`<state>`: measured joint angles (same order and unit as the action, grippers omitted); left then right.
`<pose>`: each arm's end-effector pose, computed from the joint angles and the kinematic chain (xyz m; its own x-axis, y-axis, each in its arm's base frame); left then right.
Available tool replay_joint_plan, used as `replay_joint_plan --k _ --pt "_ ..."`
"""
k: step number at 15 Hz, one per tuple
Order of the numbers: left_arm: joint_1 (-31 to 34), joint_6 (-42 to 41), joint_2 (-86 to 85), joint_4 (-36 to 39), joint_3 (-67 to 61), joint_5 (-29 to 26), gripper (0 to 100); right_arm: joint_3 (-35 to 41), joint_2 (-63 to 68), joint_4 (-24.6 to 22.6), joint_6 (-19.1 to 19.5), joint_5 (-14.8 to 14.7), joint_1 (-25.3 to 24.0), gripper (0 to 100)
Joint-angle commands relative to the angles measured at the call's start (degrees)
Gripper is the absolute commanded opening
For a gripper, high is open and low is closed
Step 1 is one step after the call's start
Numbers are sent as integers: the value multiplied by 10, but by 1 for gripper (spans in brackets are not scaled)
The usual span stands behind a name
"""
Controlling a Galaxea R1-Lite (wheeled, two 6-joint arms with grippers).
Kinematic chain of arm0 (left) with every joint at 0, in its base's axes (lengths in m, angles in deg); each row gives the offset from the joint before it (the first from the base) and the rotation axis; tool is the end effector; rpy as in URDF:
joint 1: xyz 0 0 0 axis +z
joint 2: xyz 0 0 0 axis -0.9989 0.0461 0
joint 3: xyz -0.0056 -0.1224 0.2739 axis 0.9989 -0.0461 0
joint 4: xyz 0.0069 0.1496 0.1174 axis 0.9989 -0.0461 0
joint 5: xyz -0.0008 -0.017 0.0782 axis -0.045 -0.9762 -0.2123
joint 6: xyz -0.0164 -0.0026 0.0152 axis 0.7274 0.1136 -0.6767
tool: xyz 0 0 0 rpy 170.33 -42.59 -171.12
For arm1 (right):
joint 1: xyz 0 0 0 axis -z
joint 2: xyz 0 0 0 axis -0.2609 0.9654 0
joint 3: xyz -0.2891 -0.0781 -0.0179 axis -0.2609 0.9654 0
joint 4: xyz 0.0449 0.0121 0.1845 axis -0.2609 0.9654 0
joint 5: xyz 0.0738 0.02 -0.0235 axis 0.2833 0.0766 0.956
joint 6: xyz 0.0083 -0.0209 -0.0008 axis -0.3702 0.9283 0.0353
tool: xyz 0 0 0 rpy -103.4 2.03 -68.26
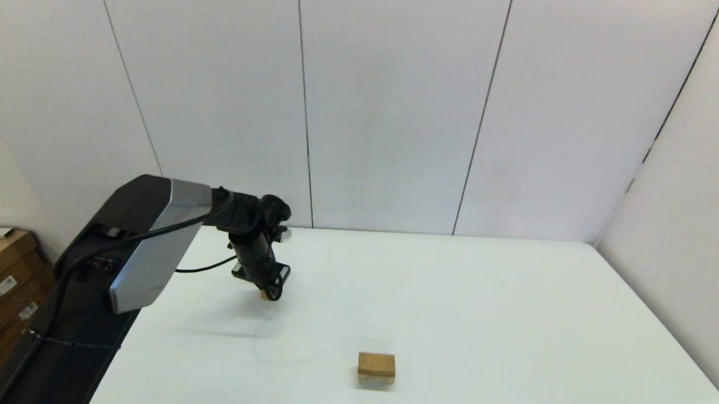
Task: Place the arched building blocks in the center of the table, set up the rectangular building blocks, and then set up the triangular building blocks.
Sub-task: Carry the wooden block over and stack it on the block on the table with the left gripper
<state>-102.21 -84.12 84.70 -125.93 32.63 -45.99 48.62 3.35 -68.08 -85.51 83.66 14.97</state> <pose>0.4557 -0.1208 0.0020 0.2388 -0.0601 -0.9692 0.2754 0.9613 0.0082 -0.0235 0.0002 0.0749 0.9998 0.0129 -0.0167 -0.0132 0.9998 -0.0163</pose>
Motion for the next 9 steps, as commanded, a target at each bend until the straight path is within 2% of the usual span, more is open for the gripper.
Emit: replay_joint_plan --k 1,4,9 --pt "0 -4 -44 -2 0 -4 0 0 0 0 0 0 0 100" --pt "-9 -54 -98 -32 0 -16 0 0 0 0 0 0 0 100" --pt "-26 -260 -208 -200 0 -172 0 0 0 0 0 0 0 100"
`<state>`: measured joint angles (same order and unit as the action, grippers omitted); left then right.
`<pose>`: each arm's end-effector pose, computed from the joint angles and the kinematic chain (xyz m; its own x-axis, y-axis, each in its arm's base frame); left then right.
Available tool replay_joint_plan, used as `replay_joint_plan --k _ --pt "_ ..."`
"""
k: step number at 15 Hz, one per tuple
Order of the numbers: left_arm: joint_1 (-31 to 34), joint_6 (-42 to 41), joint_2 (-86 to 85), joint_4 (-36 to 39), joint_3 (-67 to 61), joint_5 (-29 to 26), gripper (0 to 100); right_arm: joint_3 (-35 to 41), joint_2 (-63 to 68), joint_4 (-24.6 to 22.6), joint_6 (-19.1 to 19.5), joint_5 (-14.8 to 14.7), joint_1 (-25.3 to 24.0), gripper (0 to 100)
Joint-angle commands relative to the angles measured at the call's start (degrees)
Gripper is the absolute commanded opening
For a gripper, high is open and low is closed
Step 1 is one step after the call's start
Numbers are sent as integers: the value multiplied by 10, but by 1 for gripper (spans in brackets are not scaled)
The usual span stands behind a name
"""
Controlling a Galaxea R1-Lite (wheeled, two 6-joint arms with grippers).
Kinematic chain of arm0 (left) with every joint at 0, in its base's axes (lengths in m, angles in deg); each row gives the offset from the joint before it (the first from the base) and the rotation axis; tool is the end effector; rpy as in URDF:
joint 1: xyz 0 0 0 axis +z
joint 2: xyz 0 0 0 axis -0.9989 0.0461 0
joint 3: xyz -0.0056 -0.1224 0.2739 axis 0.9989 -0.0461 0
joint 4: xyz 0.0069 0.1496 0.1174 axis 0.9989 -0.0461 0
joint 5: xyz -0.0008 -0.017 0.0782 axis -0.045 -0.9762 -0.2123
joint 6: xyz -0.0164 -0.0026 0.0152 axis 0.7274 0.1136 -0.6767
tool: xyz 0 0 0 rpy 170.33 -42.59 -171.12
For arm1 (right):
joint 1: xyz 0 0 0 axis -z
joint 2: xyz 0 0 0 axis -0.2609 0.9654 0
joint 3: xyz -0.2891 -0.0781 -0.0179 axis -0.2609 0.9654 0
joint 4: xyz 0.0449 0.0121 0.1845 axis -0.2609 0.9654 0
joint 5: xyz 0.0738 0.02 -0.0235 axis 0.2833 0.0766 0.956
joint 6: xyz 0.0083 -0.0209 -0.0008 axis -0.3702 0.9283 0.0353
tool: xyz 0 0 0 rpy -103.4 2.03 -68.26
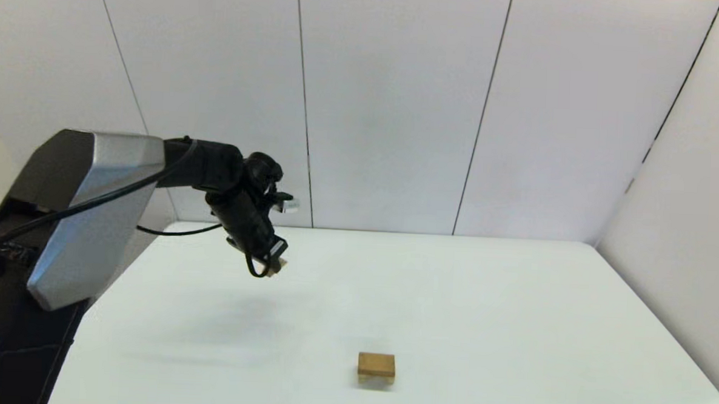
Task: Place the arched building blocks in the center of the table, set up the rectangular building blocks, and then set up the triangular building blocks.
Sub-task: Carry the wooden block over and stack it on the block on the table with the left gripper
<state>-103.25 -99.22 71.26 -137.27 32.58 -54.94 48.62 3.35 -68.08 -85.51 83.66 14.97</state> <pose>0.4214 -0.1235 0.1039 0.2251 -0.2226 -0.9486 0.5585 0.8272 -0.0616 -0.0235 0.0002 0.0749 0.9998 0.0129 -0.0167 -0.0132 0.9998 -0.0163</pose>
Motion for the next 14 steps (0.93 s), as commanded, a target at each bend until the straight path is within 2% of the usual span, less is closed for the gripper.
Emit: replay_joint_plan --k 1,3,7,12,14 --pt "-25 -142 -82 -104 0 -93 0 0 0 0 0 0 0 100" --pt "-67 -232 -97 -161 0 -97 0 -1 0 0 0 0 0 100" --pt "-141 -298 -92 -192 0 -93 0 0 0 0 0 0 0 100" --pt "-219 -284 -42 -138 0 -83 0 0 0 0 0 0 0 100" --pt "-245 -241 -11 -96 0 -78 0 0 0 0 0 0 0 100"
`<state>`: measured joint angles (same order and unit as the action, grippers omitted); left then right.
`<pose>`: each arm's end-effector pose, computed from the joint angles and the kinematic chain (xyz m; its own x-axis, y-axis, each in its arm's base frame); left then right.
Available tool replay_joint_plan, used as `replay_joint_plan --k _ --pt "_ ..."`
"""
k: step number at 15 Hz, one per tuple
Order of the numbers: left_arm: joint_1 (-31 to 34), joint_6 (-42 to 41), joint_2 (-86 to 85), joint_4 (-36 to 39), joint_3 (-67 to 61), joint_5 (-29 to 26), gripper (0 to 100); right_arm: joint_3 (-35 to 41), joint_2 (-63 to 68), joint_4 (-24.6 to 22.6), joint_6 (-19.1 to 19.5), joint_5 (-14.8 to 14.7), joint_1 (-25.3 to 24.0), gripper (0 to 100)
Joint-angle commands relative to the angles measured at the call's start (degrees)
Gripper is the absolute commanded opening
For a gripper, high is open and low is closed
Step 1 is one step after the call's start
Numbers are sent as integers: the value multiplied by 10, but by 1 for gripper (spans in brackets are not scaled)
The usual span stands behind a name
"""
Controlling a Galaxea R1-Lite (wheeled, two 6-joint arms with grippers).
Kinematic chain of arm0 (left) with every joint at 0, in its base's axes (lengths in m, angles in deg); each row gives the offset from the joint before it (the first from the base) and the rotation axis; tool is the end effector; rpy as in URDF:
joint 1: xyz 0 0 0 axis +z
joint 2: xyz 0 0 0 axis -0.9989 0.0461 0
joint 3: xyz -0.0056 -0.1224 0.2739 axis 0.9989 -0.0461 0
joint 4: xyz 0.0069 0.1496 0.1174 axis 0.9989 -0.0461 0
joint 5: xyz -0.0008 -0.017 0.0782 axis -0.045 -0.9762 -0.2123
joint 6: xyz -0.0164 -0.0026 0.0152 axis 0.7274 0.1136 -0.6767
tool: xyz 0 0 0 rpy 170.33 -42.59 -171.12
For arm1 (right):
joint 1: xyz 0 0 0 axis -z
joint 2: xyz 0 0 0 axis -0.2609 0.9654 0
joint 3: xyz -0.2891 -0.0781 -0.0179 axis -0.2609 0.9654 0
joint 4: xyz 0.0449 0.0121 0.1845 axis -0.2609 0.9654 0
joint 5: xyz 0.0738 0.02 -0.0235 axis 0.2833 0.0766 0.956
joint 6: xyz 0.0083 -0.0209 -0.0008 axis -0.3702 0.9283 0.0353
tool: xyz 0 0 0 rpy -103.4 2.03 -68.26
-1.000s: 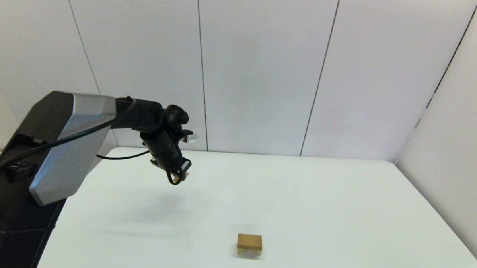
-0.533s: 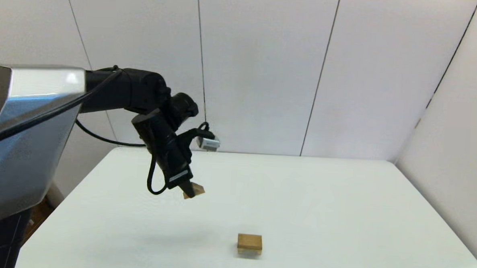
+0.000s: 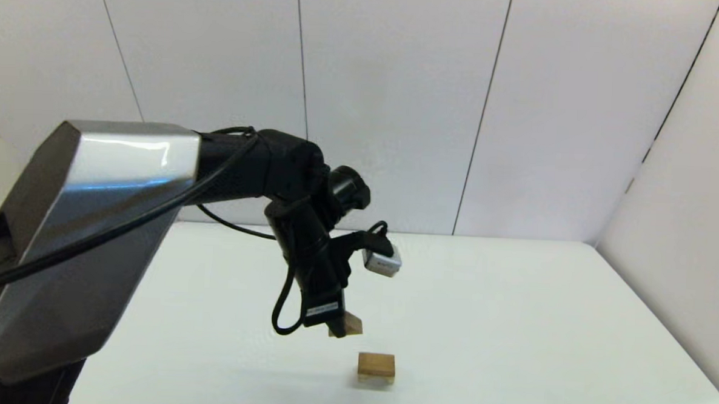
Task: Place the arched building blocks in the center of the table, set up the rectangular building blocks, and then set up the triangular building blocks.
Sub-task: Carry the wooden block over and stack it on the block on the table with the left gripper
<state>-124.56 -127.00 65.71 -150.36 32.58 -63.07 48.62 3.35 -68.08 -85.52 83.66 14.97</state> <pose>0.3181 -0.2497 0.1404 -0.0597 -0.3196 -0.9457 0.9886 0.1123 -0.1004 -0.0235 0.0002 0.0749 0.9998 0.0129 -0.0167 -0.0132 0.9998 -0.0161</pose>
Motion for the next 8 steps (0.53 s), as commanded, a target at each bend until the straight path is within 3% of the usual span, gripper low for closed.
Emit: replay_joint_plan --k 1,4,8 --pt "-41 57 55 54 0 8 0 0 0 0 0 0 0 100" --pt "-51 74 85 96 0 40 0 0 0 0 0 0 0 100" --pt "-50 75 106 103 0 43 0 0 0 0 0 0 0 100"
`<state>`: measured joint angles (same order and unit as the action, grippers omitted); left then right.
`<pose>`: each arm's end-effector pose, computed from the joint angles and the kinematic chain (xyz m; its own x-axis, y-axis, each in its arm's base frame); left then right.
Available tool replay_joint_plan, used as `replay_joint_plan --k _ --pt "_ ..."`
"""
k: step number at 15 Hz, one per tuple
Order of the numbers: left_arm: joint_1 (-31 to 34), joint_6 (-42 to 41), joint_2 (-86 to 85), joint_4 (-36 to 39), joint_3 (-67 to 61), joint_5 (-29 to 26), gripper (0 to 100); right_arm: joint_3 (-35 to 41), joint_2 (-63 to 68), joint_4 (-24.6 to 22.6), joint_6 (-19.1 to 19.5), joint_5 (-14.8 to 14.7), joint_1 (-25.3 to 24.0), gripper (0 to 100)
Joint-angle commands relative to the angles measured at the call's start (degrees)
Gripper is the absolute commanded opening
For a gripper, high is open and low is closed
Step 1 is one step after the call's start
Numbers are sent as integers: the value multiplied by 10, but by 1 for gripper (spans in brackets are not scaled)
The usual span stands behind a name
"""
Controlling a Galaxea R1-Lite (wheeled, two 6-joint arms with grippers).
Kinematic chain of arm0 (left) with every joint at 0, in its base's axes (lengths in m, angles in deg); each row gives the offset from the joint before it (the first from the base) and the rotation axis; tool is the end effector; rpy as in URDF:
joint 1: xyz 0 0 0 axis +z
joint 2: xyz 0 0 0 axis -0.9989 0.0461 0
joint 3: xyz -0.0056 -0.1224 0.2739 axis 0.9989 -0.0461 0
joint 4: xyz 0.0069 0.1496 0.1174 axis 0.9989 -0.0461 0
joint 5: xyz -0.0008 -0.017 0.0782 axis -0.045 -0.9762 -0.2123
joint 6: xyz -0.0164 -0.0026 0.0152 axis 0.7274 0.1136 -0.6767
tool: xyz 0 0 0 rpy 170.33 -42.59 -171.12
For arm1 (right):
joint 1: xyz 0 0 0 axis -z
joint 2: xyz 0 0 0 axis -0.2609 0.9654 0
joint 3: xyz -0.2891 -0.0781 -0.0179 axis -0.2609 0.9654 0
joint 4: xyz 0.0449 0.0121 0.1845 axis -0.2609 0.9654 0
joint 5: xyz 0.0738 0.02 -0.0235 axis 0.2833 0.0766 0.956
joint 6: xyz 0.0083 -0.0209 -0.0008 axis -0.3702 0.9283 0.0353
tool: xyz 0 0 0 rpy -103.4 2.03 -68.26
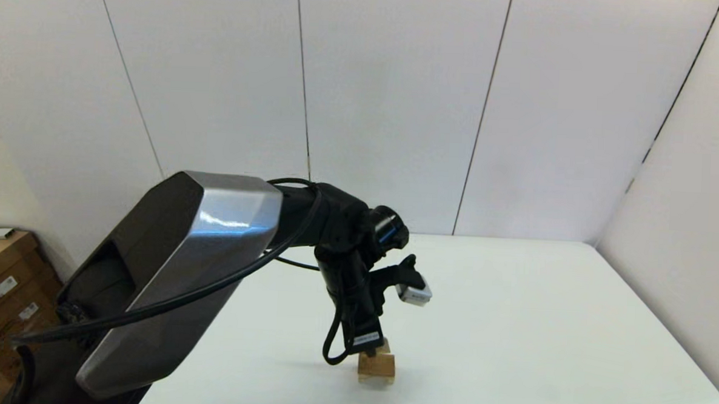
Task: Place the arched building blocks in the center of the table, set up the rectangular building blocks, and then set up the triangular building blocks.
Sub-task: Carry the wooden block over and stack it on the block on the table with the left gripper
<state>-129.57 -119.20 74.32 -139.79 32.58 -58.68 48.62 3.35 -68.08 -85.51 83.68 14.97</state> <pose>0.3223 -0.2989 0.0797 -0.0110 -0.2824 -0.9592 0.9835 0.1702 -0.0614 -0.0235 0.0002 0.0749 0.9998 0.0133 -0.0167 -0.0135 0.9998 -0.0163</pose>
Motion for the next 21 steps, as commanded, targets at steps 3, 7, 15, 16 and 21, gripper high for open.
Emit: replay_joint_plan --k 3,7,15,16,21 --pt "1 -9 21 0 0 -2 0 0 0 0 0 0 0 100" --pt "1 -33 23 22 -5 -4 0 0 0 0 0 0 0 100" --pt "7 -53 31 37 -11 -5 0 -1 0 0 0 0 0 100" --pt "9 -55 31 36 -11 -5 0 -1 0 0 0 0 0 100" --pt "11 -65 33 34 -12 -6 0 0 0 0 0 0 0 100"
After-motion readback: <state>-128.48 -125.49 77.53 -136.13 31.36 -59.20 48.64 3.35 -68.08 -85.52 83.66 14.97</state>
